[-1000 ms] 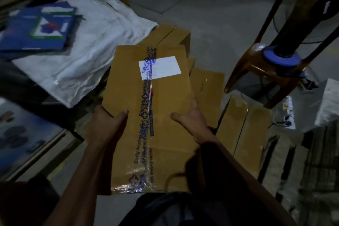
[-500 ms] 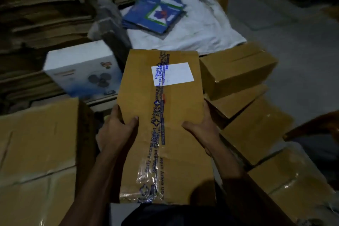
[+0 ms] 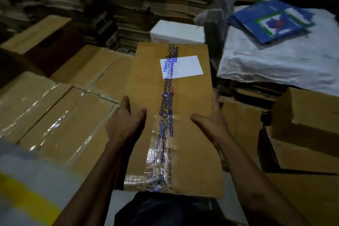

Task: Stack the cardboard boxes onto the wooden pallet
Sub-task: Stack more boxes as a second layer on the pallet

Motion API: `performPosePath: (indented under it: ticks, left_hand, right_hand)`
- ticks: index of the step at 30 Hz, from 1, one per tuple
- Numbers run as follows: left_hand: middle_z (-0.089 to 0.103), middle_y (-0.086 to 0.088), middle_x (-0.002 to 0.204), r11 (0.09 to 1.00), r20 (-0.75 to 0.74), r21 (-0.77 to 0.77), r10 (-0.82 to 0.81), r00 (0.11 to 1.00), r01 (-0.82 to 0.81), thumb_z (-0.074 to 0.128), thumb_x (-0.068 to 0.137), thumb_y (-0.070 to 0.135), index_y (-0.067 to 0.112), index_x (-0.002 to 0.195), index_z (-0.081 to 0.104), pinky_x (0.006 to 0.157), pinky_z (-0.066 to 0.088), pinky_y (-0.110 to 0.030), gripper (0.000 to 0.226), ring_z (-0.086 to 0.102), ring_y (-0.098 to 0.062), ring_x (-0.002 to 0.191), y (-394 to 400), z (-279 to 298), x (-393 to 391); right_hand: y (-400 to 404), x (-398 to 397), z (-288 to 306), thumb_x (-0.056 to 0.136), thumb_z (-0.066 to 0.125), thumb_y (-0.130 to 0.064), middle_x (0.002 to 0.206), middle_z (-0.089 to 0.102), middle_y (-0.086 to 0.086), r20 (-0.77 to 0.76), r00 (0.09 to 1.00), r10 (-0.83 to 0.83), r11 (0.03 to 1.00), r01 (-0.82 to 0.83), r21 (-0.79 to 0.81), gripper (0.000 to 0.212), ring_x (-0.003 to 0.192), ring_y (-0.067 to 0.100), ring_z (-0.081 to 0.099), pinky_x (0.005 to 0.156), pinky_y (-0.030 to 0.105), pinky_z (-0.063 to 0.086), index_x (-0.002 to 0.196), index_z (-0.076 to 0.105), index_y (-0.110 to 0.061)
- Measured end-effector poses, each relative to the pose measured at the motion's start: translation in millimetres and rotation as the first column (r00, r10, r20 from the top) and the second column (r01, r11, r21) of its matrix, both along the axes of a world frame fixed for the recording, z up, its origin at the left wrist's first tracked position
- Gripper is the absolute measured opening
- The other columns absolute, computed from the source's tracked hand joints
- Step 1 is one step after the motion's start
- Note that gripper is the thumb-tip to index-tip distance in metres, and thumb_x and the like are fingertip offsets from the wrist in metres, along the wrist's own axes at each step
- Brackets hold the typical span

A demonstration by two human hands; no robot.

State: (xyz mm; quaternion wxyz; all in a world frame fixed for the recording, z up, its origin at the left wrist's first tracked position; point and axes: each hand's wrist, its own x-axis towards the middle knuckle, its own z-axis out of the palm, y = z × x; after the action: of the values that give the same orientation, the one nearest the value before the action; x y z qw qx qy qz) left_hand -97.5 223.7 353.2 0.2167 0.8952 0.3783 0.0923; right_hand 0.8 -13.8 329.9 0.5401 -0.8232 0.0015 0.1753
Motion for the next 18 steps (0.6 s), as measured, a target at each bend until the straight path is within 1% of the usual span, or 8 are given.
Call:
performPosePath:
  ticks: [3,5,7,9,12,14,16,18]
  left_hand:
    - [0.062,-0.004,0.13,0.996,0.008,-0.007,0.092,0.996,-0.092,0.046,0.079,0.067,0.031,0.147,0.031,0.085,0.046,-0.042,0.079,0.06,-0.033,0.114,19,0,-33]
    - [0.06,-0.003,0.133,0.986,0.01,-0.031,0.162,0.987,-0.162,0.049,0.081,0.066,0.031,0.151,0.028,0.086,0.046,-0.041,0.081,0.059,-0.033,0.115,34,0,-58]
    - [0.058,-0.003,0.136,0.976,0.023,-0.045,0.216,0.976,-0.215,0.049,0.082,0.066,0.031,0.153,0.026,0.087,0.045,-0.041,0.082,0.059,-0.033,0.117,48,-3,-82]
    - [0.058,-0.003,0.136,0.962,0.024,-0.042,0.27,0.962,-0.269,0.048,0.082,0.067,0.032,0.153,0.025,0.087,0.046,-0.041,0.082,0.058,-0.034,0.117,67,-7,-110]
    - [0.057,-0.005,0.138,0.938,-0.009,-0.059,0.342,0.939,-0.342,0.051,0.086,0.064,0.03,0.153,0.024,0.085,0.044,-0.042,0.08,0.057,-0.035,0.118,98,-11,-153]
    - [0.058,-0.005,0.135,0.923,-0.021,-0.055,0.38,0.925,-0.381,0.051,0.086,0.065,0.031,0.153,0.024,0.083,0.044,-0.042,0.08,0.058,-0.037,0.115,126,-15,-186]
    - [0.061,-0.005,0.13,0.912,-0.021,-0.061,0.406,0.914,-0.407,0.051,0.086,0.066,0.033,0.151,0.026,0.082,0.046,-0.043,0.077,0.06,-0.037,0.11,159,-21,-221]
    - [0.064,-0.002,0.124,0.904,-0.01,-0.079,0.422,0.907,-0.421,0.05,0.085,0.066,0.037,0.144,0.03,0.079,0.047,-0.042,0.069,0.062,-0.036,0.106,193,-25,-254]
  right_hand:
    - [29,-9,5,0.061,0.079,-0.054,0.113,0.064,-0.019,0.025,0.994,0.105,0.994,-0.104,-0.044,0.105,0.1,0.021,0.066,0.091,0.047,0.055,0.144,0.016,-0.063]
    - [52,-19,7,0.065,0.079,-0.053,0.117,0.064,-0.015,0.042,0.982,0.186,0.979,-0.181,-0.09,0.102,0.103,0.024,0.065,0.094,0.047,0.053,0.145,0.016,-0.061]
    - [74,-30,8,0.07,0.079,-0.052,0.125,0.061,-0.01,0.043,0.968,0.246,0.962,-0.238,-0.135,0.104,0.11,0.027,0.062,0.097,0.047,0.051,0.149,0.011,-0.058]
    - [102,-44,8,0.074,0.079,-0.051,0.129,0.058,-0.011,0.036,0.95,0.311,0.94,-0.302,-0.158,0.106,0.114,0.027,0.06,0.099,0.046,0.049,0.152,0.008,-0.054]
    - [146,-72,7,0.074,0.078,-0.051,0.127,0.057,-0.013,0.016,0.92,0.391,0.911,-0.384,-0.152,0.105,0.115,0.025,0.059,0.1,0.046,0.048,0.153,0.01,-0.052]
    - [181,-99,5,0.067,0.076,-0.057,0.126,0.057,-0.013,0.013,0.896,0.445,0.887,-0.439,-0.142,0.107,0.115,0.026,0.059,0.1,0.049,0.049,0.152,0.011,-0.052]
    - [220,-128,2,0.058,0.07,-0.065,0.13,0.059,-0.009,0.005,0.874,0.486,0.865,-0.481,-0.141,0.109,0.115,0.027,0.059,0.099,0.053,0.049,0.15,0.012,-0.055]
    - [259,-154,-1,0.055,0.068,-0.067,0.131,0.06,-0.007,-0.011,0.859,0.512,0.849,-0.508,-0.146,0.11,0.115,0.028,0.059,0.099,0.053,0.049,0.15,0.012,-0.056]
